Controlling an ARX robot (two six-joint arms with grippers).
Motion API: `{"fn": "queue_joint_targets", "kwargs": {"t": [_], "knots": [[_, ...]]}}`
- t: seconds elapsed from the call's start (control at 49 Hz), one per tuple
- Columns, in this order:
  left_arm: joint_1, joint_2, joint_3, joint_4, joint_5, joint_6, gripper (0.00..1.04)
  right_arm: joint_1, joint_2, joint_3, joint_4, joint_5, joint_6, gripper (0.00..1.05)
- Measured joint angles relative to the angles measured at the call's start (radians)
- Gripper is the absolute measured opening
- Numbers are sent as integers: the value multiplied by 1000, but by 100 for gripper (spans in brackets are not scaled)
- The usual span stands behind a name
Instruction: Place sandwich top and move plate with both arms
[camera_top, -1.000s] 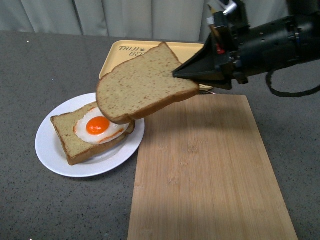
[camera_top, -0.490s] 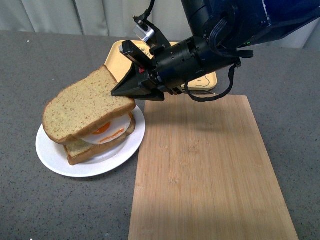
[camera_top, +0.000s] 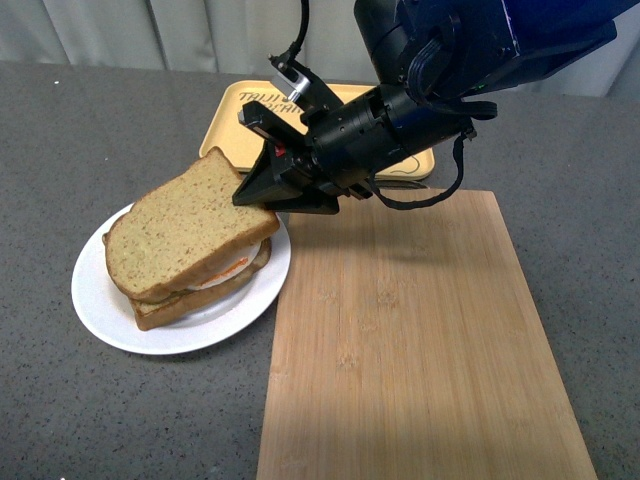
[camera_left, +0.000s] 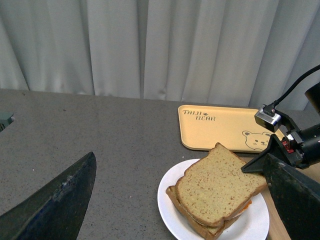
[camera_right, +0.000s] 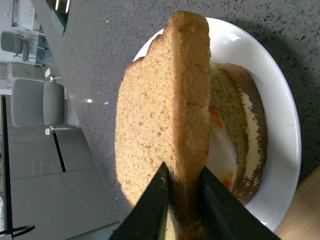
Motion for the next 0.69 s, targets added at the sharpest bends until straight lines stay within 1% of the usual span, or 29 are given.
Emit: {"fn": "queue_joint_targets", "kwargs": {"t": [0.082, 0.143, 0.184, 0.204, 0.265, 0.286, 0.306, 0.327, 0.347, 0.367, 0.408, 0.429, 0.449, 0.49, 0.51, 0.531, 0.571, 0.612, 0.694], "knots": [[0, 0, 0, 0, 0, 0, 98, -13, -20, -46, 32, 28, -8, 38], [0, 0, 0, 0, 0, 0, 98, -32, -66, -117, 98, 84, -23, 52], [0, 0, 0, 0, 0, 0, 98, -47, -102, -157, 119, 103, -27, 59], [0, 0, 0, 0, 0, 0, 98, -51, -113, -168, 126, 111, -33, 61], [0, 0, 0, 0, 0, 0, 98, -74, -176, -234, 183, 166, -41, 72], [0, 0, 0, 0, 0, 0, 98, -76, -183, -245, 204, 194, -46, 73], [0, 0, 0, 0, 0, 0, 98, -72, -197, -279, 292, 277, -57, 72], [0, 0, 0, 0, 0, 0, 98, -72, -214, -324, 401, 391, -83, 69], [0, 0, 0, 0, -1, 0, 98, -72, -221, -347, 456, 454, -102, 67], [0, 0, 0, 0, 0, 0, 98, -71, -235, -392, 569, 588, -128, 63], [0, 0, 0, 0, 3, 1, 98, -74, -260, -500, 794, 811, -166, 56], [0, 0, 0, 0, 3, 0, 98, -77, -266, -528, 846, 832, -175, 54], [0, 0, 0, 0, 1, 0, 98, -82, -278, -583, 954, 930, -189, 51], [0, 0, 0, 0, 0, 0, 98, -96, -315, -712, 1182, 1085, -217, 42], [0, 0, 0, 0, 0, 0, 98, -108, -346, -777, 1277, 1128, -227, 37], [0, 0, 0, 0, 0, 0, 98, -118, -370, -818, 1329, 1146, -234, 33], [0, 0, 0, 0, 0, 0, 98, -132, -412, -872, 1389, 1147, -241, 28], [0, 0, 0, 0, 0, 0, 98, -147, -455, -919, 1427, 1143, -243, 22], [0, 0, 0, 0, 0, 0, 98, -180, -558, -1022, 1464, 1116, -252, 8]]}}
